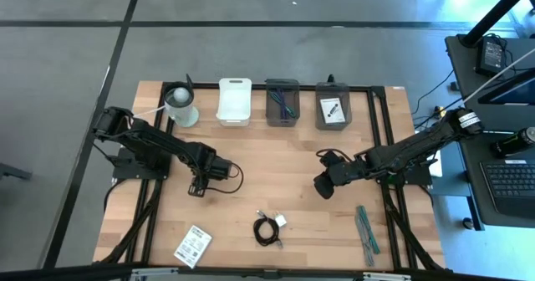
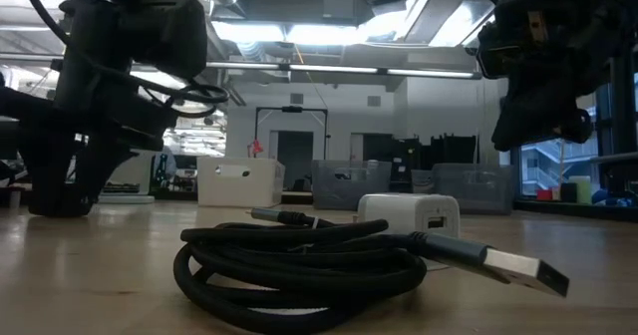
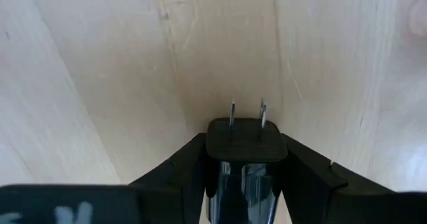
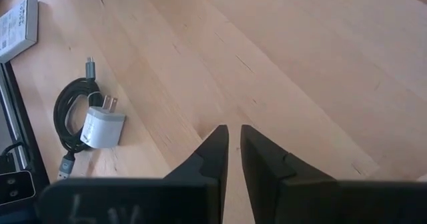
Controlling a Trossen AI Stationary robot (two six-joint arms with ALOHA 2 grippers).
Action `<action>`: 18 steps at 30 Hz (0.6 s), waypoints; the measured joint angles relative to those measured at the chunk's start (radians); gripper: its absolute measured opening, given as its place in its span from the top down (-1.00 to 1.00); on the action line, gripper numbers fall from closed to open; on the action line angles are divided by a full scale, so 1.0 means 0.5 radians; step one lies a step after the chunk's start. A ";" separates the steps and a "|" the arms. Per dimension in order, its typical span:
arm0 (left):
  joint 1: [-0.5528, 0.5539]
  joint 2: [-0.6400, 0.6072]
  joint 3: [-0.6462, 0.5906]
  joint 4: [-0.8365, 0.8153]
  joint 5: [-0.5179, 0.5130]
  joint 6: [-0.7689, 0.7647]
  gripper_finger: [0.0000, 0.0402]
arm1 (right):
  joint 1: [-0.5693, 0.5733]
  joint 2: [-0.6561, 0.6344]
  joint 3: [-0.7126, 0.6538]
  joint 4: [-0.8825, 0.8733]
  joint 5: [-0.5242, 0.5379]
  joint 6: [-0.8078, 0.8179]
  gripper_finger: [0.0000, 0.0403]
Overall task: Pick and place items into bin
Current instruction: Put the black charger adapter into the white bin
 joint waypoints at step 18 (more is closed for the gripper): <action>0.179 0.001 0.707 0.005 -0.286 -0.372 0.28 | 0.000 0.000 0.000 0.004 -0.001 -0.223 0.77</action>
